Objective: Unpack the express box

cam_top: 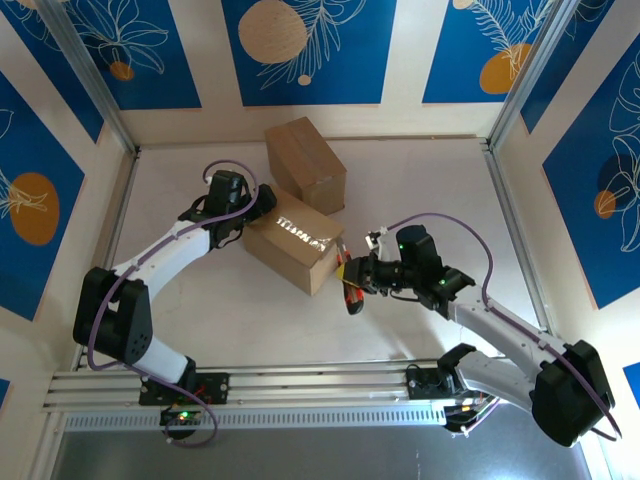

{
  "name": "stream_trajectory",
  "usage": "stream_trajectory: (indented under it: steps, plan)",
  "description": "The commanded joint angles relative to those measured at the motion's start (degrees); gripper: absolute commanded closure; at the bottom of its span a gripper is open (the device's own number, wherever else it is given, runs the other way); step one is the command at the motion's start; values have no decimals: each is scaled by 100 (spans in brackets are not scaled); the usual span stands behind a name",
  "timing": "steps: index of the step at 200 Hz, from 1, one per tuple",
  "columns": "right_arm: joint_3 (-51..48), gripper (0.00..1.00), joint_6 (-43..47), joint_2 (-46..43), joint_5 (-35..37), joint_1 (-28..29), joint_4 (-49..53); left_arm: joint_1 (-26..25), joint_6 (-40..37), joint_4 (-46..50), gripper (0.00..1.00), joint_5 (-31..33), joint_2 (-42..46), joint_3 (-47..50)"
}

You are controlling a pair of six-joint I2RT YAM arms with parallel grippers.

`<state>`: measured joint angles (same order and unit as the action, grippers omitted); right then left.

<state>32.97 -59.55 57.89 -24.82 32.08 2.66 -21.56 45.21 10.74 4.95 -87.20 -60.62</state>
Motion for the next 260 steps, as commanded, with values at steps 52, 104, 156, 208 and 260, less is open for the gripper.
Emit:
stream_trajectory:
  steps: [52, 104, 156, 208, 260]
  plan:
    - [-245, 100, -221, -59, -78, 203, -499, -89, 48, 958, 0, -83, -403, 558]
    - [-241, 100, -303, -6, -148, 251, -652, -155, 108, 1106, 0, 136, -431, 619]
    - [-333, 100, -387, -82, -316, 329, -667, -267, 251, 1049, 0, 304, -481, 736]
    - [-416, 100, -538, -111, -375, 482, -817, -410, 409, 930, 0, 393, -645, 806]
    - [-445, 100, -644, -97, -413, 650, -914, -488, 445, 914, 0, 428, -706, 780]
